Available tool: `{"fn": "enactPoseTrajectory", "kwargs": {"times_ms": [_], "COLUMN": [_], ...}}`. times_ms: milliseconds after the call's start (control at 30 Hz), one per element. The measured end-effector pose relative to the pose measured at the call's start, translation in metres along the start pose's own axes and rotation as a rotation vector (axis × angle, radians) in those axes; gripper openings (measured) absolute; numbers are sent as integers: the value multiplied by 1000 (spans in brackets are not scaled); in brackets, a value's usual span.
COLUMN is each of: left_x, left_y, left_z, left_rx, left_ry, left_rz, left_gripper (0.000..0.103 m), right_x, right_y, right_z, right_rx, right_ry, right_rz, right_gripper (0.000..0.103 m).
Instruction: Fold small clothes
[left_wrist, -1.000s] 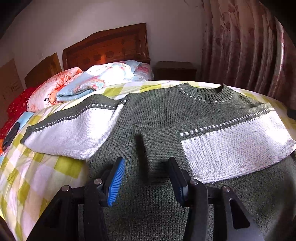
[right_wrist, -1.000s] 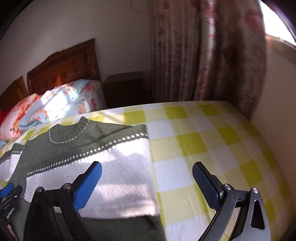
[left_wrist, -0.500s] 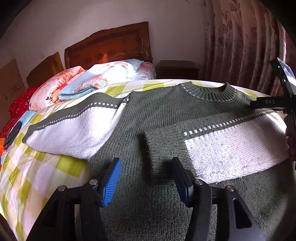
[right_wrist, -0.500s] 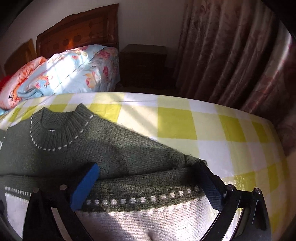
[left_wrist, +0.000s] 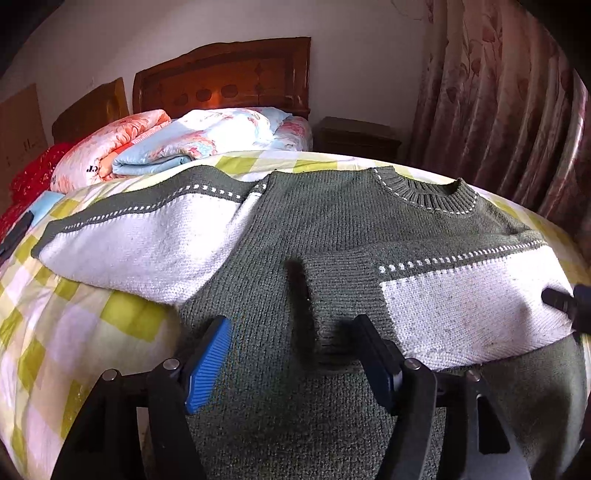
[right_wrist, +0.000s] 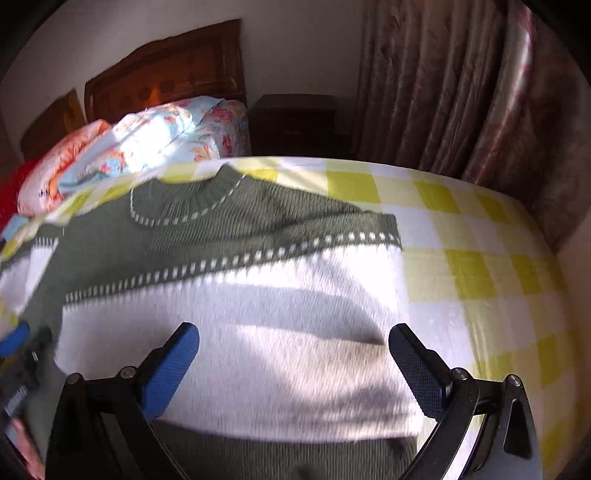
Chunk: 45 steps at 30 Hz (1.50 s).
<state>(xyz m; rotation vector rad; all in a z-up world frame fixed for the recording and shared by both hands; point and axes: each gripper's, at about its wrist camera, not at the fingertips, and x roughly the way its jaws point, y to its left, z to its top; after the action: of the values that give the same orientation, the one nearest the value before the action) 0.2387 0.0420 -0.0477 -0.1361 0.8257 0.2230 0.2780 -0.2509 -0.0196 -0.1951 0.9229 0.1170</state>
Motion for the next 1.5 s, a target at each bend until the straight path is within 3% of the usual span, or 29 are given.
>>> {"fn": "enactPoseTrajectory", "kwargs": {"times_ms": [100,200,267,400,533,600,767,800,833,867,933,1000,1100,1233,1367,1400,1433,1500], "left_x": [1,-6,-16,-6,6,16,52,58,62,67,60,32,-6,-47,-69,-70,-70,-74], "left_y": [10,37,71,175,284,315,352,357,359,362,363,351,308,209,78,44,12,-33], "left_z": [0,4,10,10,-12,-9,25,29,32,31,24,23,39,73,94,94,91,76], "left_rx": [-54,-153,-247,-537,-876,-921,-894,-895,-899,-909,-963,-943,-838,-616,-327,-227,-124,42], "left_ry": [8,-29,-85,-76,-117,-116,-71,-65,-53,-27,-49,-151,-253,-322,-299,-261,-222,-191], "left_rz": [-70,-188,-229,-137,-93,-102,-107,-111,-107,-100,-123,-99,-126,-301,-565,-638,-685,-674], "left_gripper": [70,68,68,68,67,67,66,58,29,12,7,7,7,8,13,25,31,31], "right_x": [-11,-11,-10,-17,-14,-14,-13,-13,-14,-13,-15,-20,-39,-53,-54,-55,-56,-57], "right_y": [10,-1,-7,-4,0,0,-2,-2,-2,-2,-3,-6,-21,-58,-75,-75,-74,-74], "right_z": [-26,-28,-29,-33,-30,-30,-29,-29,-29,-29,-29,-30,-36,-47,-53,-53,-53,-54], "right_rx": [-32,15,46,34,40,40,47,48,48,48,52,70,146,336,436,435,431,430], "right_ry": [-87,-75,-64,-76,-75,-75,-73,-73,-73,-74,-83,-112,-199,-271,-269,-270,-273,-281], "right_rz": [-49,-5,31,11,16,17,27,28,28,28,27,16,6,24,39,41,41,47], "right_gripper": [103,103,103,103,103,103,103,103,103,103,103,103,103,103,103,103,103,103]}}
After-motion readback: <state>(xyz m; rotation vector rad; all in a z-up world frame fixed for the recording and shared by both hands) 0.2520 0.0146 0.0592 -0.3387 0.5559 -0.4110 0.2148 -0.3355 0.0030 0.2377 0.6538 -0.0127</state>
